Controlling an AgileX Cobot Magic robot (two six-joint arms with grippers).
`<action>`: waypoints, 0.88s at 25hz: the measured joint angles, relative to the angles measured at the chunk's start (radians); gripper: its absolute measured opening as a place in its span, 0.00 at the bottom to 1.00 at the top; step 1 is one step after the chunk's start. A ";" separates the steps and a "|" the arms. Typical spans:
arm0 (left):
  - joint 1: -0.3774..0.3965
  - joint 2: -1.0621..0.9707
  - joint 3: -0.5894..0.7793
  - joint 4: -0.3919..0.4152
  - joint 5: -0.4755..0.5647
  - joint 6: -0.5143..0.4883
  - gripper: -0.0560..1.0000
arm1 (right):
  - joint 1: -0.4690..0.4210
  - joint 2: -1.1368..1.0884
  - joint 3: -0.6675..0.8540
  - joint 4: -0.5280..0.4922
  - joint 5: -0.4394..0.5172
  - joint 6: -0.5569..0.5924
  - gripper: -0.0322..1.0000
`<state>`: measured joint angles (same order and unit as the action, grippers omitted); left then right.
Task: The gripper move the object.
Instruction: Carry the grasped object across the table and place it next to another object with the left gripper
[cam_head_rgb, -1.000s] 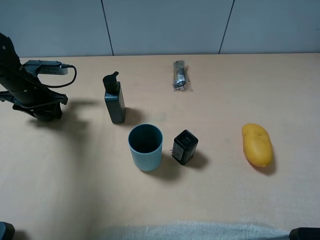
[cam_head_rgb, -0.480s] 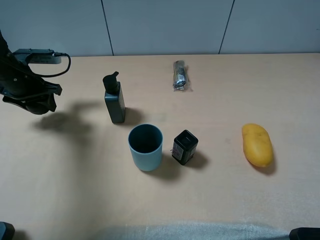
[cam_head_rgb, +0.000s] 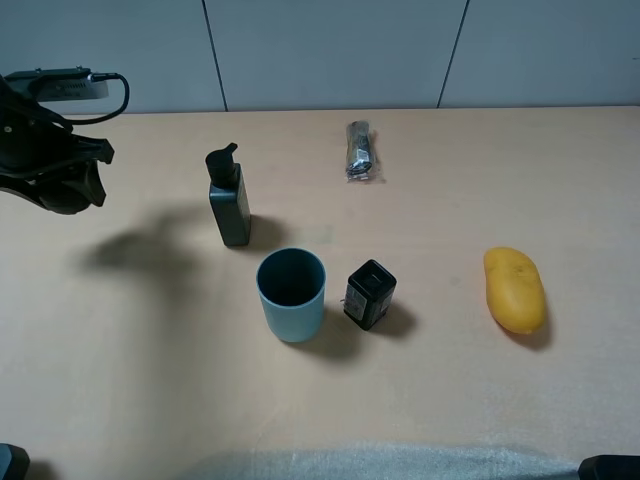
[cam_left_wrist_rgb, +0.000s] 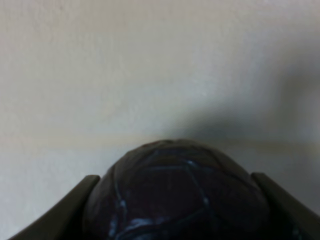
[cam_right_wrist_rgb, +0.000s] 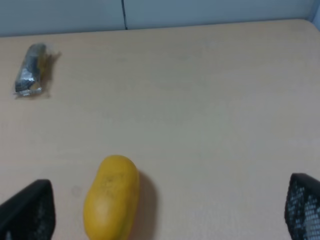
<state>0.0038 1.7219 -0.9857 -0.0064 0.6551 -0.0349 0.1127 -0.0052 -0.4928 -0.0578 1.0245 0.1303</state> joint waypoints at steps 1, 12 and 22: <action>0.000 -0.006 -0.009 -0.005 0.024 0.000 0.63 | 0.000 0.000 0.000 0.000 0.000 0.000 0.70; 0.000 -0.015 -0.172 -0.028 0.295 -0.001 0.63 | 0.000 0.000 0.000 0.000 0.000 0.000 0.70; -0.039 -0.015 -0.286 -0.047 0.416 -0.001 0.63 | 0.000 0.000 0.000 0.000 0.000 0.000 0.70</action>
<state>-0.0351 1.7069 -1.2720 -0.0536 1.0711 -0.0357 0.1127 -0.0052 -0.4928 -0.0578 1.0245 0.1303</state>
